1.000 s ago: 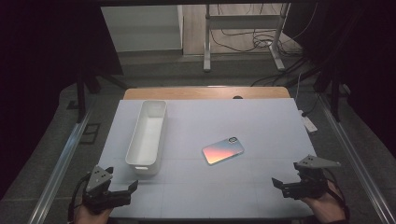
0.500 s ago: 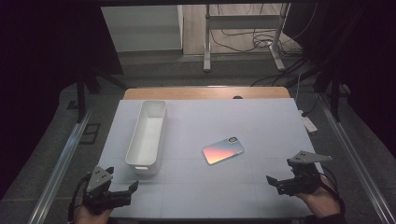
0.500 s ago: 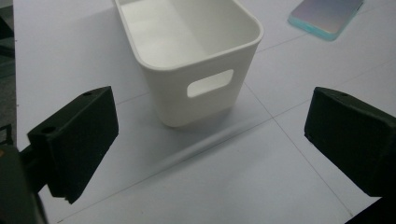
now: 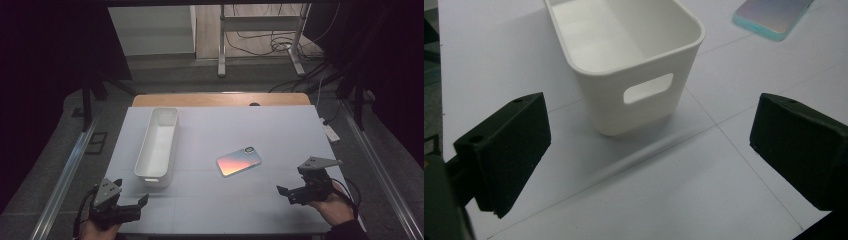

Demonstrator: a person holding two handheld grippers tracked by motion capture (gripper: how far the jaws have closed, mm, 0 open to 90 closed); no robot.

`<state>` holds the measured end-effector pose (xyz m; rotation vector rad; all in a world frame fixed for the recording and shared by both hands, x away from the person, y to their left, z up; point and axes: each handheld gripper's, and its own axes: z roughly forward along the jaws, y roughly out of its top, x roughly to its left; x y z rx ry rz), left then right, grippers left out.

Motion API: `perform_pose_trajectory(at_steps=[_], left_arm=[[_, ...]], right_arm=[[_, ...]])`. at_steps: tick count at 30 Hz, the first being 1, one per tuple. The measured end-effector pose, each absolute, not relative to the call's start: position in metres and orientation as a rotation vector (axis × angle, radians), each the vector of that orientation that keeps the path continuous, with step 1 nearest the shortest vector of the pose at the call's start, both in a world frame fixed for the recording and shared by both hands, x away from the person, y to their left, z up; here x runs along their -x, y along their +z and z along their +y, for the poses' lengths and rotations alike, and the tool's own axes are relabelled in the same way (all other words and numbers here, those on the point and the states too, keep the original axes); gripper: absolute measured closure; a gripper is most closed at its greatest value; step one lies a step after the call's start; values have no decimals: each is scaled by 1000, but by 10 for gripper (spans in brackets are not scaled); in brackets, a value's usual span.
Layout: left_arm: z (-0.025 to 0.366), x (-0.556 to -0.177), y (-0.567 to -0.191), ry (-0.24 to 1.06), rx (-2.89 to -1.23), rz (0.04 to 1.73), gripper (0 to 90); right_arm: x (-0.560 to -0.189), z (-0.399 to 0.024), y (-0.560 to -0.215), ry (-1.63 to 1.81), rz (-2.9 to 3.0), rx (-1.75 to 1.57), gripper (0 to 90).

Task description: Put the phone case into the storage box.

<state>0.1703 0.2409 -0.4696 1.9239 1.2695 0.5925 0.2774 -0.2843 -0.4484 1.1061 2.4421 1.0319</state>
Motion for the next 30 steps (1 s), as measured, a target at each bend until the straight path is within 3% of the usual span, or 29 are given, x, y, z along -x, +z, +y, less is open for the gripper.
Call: perform_pose_trajectory(at_steps=[30], left_arm=[[242, -171, -470, 586, -1917, 1266, 38]], right_arm=[[-308, -244, -451, 985, 2553, -1002, 0]])
